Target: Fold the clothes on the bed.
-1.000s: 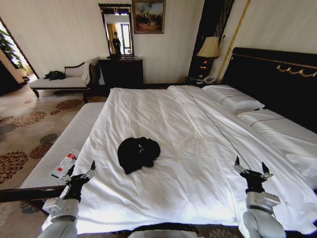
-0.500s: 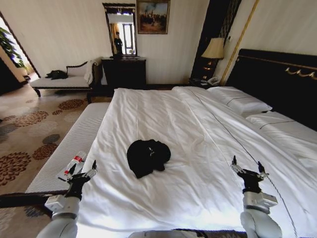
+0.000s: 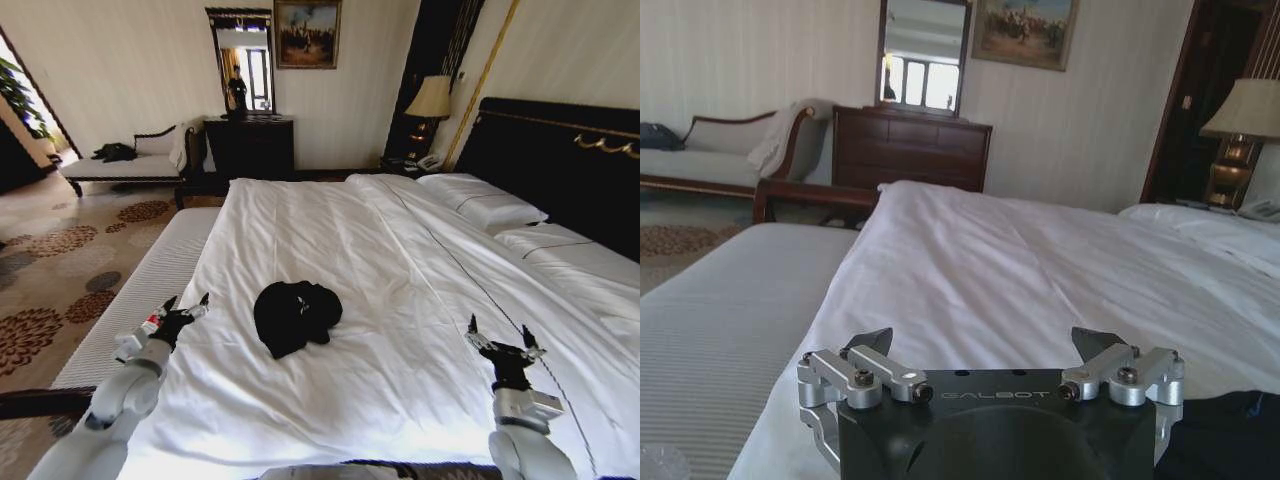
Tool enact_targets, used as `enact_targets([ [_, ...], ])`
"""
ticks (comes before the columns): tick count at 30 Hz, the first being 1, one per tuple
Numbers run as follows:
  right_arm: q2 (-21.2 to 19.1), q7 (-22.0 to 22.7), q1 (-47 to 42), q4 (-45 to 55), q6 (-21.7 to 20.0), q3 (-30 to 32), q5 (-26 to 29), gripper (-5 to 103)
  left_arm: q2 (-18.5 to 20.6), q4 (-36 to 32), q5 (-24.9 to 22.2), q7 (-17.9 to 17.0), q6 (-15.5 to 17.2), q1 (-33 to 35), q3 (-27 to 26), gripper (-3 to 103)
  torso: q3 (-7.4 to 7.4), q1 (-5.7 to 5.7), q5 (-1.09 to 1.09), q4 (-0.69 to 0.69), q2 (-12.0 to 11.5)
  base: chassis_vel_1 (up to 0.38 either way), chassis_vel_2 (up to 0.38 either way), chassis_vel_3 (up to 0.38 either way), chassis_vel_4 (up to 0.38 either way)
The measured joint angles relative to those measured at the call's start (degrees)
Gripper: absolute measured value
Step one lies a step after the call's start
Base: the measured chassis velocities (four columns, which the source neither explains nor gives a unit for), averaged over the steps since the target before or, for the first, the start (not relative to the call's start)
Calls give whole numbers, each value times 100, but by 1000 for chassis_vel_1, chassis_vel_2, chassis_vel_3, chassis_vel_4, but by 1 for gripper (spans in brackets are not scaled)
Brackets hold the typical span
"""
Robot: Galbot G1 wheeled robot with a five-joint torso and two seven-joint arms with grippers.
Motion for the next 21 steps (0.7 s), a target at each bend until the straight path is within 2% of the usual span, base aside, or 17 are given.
enact_targets([
  [2,-145,18,135,-90,-101,-203,49,100,194,306,-182,93,74,-203,306,100,1,0,1,14,0,0,0,0,0],
  [4,-151,20,132,-100,-106,-207,53,100,212,364,-187,107,79,-277,392,100,0,0,0,14,0,0,0,0,0],
  [5,-168,21,103,-124,-110,-210,59,100,258,596,-221,139,93,-638,769,100,0,0,-4,11,0,0,0,0,0],
  [8,-178,25,73,-133,-112,-182,80,100,254,937,-339,176,134,-1237,1285,100,0,0,-3,1,0,0,0,0,0],
  [9,-178,25,73,-133,-112,-182,80,100,254,937,-339,176,134,-1237,1285,100,0,0,-3,1,0,0,0,0,0],
  [12,-227,48,121,-124,-161,-154,154,100,176,1379,-579,257,171,-2000,1983,100,1,0,0,6,-1,0,0,0,0],
  [14,-238,54,134,-122,-173,-153,166,100,159,1454,-641,267,188,-2126,2107,100,1,1,0,7,0,0,0,0,0],
  [16,-271,72,141,-122,-202,-144,190,100,35,1887,-846,274,271,-2690,2698,100,1,0,-1,7,-1,0,0,0,0],
  [19,-283,76,121,-143,-206,-95,199,100,-186,2356,-843,158,358,-3229,3200,100,0,0,-1,6,-1,0,0,0,0],
  [21,-283,78,112,-156,-206,-67,210,100,-252,2467,-843,146,369,-3355,3319,100,0,1,0,6,-1,0,0,0,0],
])
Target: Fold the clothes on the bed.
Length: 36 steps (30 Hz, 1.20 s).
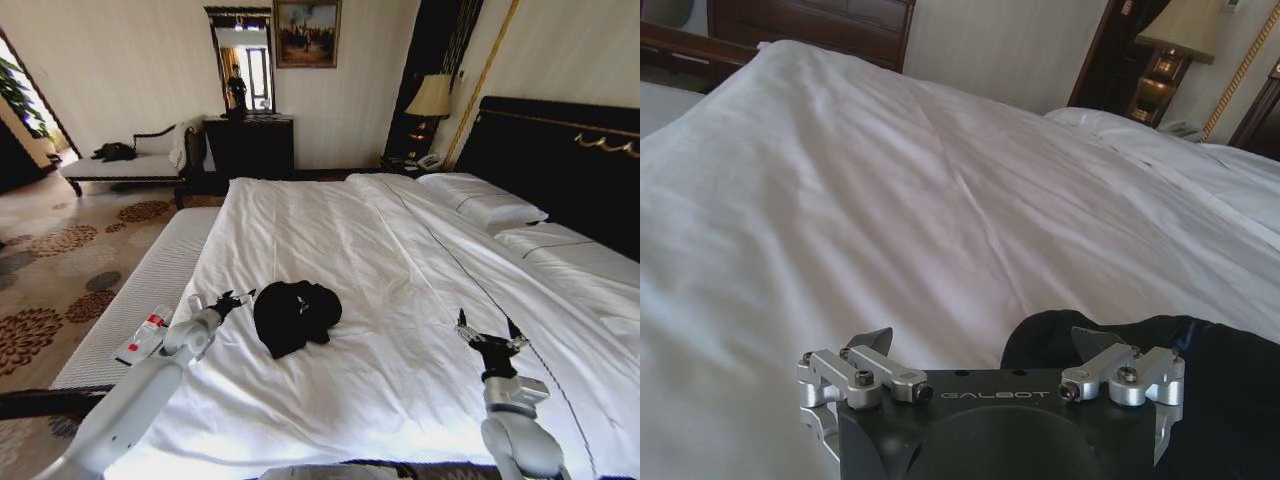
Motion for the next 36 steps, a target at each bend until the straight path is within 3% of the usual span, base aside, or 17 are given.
enact_targets([
  [9,-63,10,-14,-44,-2,122,123,100,-423,504,-83,-95,76,-524,401,102,0,0,-1,0,0,0,0,0,0],
  [13,-66,22,-5,-62,-8,119,131,100,-582,684,-228,-348,214,-569,416,94,0,0,-1,1,0,0,0,0,0],
  [20,-70,48,22,-80,-29,95,132,100,-755,829,-342,-430,305,-619,439,100,-1,0,-1,1,0,0,0,0,0],
  [22,-71,53,3,-74,-32,104,134,100,-834,924,-343,-431,316,-672,450,90,0,0,-1,0,0,0,0,0,0],
  [25,-68,55,-33,-73,-33,137,139,100,-879,996,-237,-437,320,-703,455,85,0,0,-1,0,0,0,0,0,0],
  [30,-54,76,-66,-70,-33,186,152,100,-912,1068,-119,-392,297,-705,479,63,-1,-1,0,0,0,0,0,0,0],
  [36,-61,98,-100,-48,-50,233,205,100,-973,1220,-116,-318,253,-719,477,47,0,0,-1,0,0,0,0,0,0],
])
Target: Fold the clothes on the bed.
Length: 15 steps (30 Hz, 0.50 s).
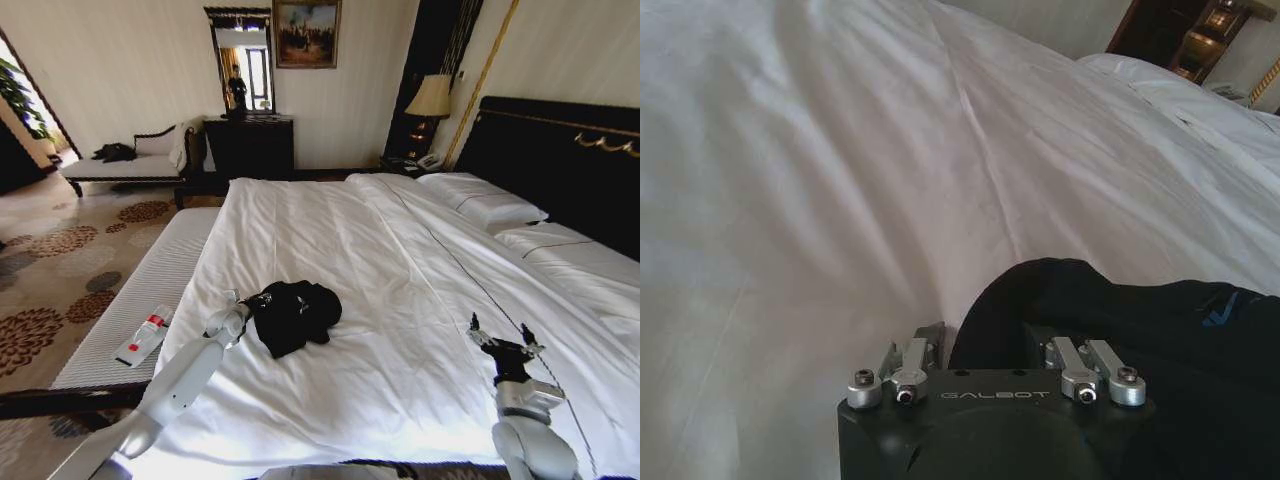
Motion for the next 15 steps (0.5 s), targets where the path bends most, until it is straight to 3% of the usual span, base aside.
enact_targets([
  [3,-11,8,2,-6,-9,7,33,100,-14,34,14,49,-45,0,-2,31,0,0,0,0,0,0,0,0,0],
  [6,-22,18,23,-20,-28,-3,48,100,-30,74,39,76,-102,-4,-4,26,0,0,0,0,0,0,0,0,0],
  [10,-77,43,79,-54,-72,-84,69,100,-41,129,39,105,-184,-71,-17,4,0,0,0,0,0,0,0,0,0],
  [13,-207,77,124,-85,-182,-128,148,100,-26,132,30,105,-197,-88,-19,2,0,-1,1,-1,0,0,0,0,0],
  [15,-470,193,174,-38,-501,-175,517,100,-5,131,33,97,-202,-89,-19,1,0,-1,2,-2,0,0,0,0,0],
])
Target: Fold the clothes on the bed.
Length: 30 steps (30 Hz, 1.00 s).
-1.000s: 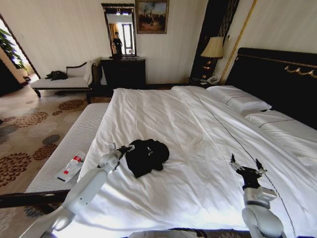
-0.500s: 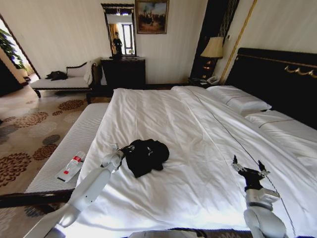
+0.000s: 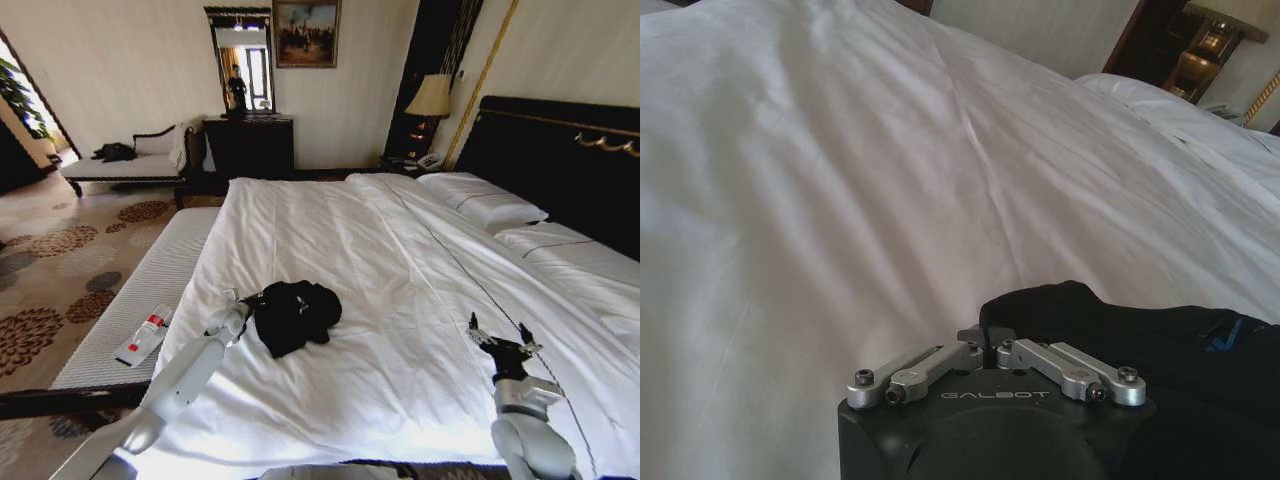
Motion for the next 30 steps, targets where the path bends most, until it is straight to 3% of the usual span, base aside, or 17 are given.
enact_targets([
  [1,0,0,0,0,0,0,0,100,0,0,0,0,0,0,0,1,0,0,0,0,0,0,0,0,0],
  [4,-899,182,262,101,-444,-139,1199,100,17,-33,31,-16,-5,0,0,1,0,0,-2,2,0,0,0,0,0],
  [5,-899,182,262,101,-444,-139,1199,100,17,-33,31,-16,-5,0,0,1,0,0,-2,2,0,0,0,0,0],
  [7,-1331,184,469,48,-619,-229,1937,100,22,-50,52,-22,-6,4,0,1,0,0,-4,2,1,0,0,0,0],
  [8,-1719,178,768,-149,-802,-406,2604,100,33,-74,80,-38,-9,20,3,1,0,0,-2,2,0,0,0,0,0],
  [9,-1719,178,768,-149,-802,-406,2604,100,33,-74,80,-38,-9,20,3,1,0,0,-2,2,0,0,0,0,0],
  [13,-2538,-148,1736,-868,-1274,-1293,3444,100,56,-112,147,-70,-20,106,17,1,1,1,-1,2,0,0,0,0,0],
  [14,-2538,-148,1736,-868,-1274,-1293,3444,100,56,-112,147,-70,-20,106,17,1,1,1,-1,2,0,0,0,0,0],
  [17,-2772,-331,2554,-1273,-1476,-2115,3728,100,60,-126,173,-97,-24,168,6,1,1,0,-2,1,0,0,0,0,0],
  [19,-2823,-555,3670,-1797,-1700,-3252,4143,100,88,-150,204,-108,-31,230,-4,1,1,1,-2,2,0,0,0,0,0],
  [20,-2823,-555,3670,-1797,-1700,-3252,4143,100,88,-150,204,-108,-31,230,-4,1,1,1,-2,2,0,0,0,0,0],
  [24,-2594,-766,5115,-2542,-2178,-4707,4846,100,98,-169,246,-122,-38,244,-9,1,1,1,-2,2,0,0,0,0,0],
  [30,-2209,-880,6025,-3314,-2348,-5680,5157,100,126,-179,255,-123,-44,244,-7,1,1,2,0,3,0,0,0,0,0],
])
